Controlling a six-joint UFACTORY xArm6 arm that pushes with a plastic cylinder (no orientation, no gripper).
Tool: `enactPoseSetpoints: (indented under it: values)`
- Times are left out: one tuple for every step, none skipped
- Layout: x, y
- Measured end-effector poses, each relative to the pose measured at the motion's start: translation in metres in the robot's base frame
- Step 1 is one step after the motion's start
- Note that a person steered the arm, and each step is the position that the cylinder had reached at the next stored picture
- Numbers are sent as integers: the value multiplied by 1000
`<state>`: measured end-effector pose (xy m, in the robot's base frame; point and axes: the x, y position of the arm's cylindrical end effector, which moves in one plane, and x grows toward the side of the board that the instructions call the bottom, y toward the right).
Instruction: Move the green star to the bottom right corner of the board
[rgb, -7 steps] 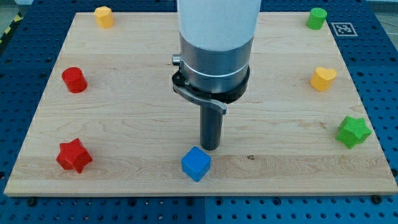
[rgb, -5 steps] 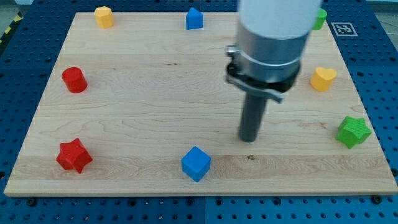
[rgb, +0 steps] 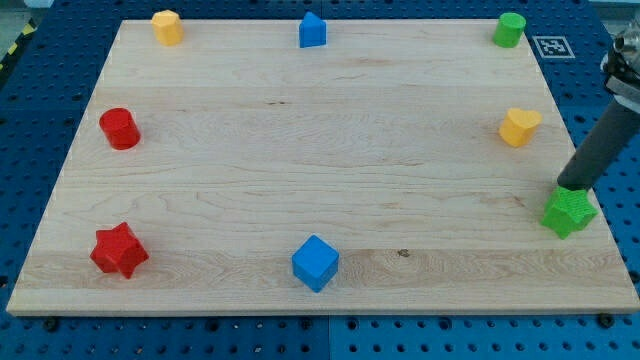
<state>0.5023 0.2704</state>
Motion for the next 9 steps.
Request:
enactPoseSetpoints:
  values:
    - [8,-12]
    - [6,-24]
    - [12,-26]
    - [23,-26]
    - [26,-26]
    - [26,-26]
    - [26,-34]
    - [11,-49]
    - [-24,-68]
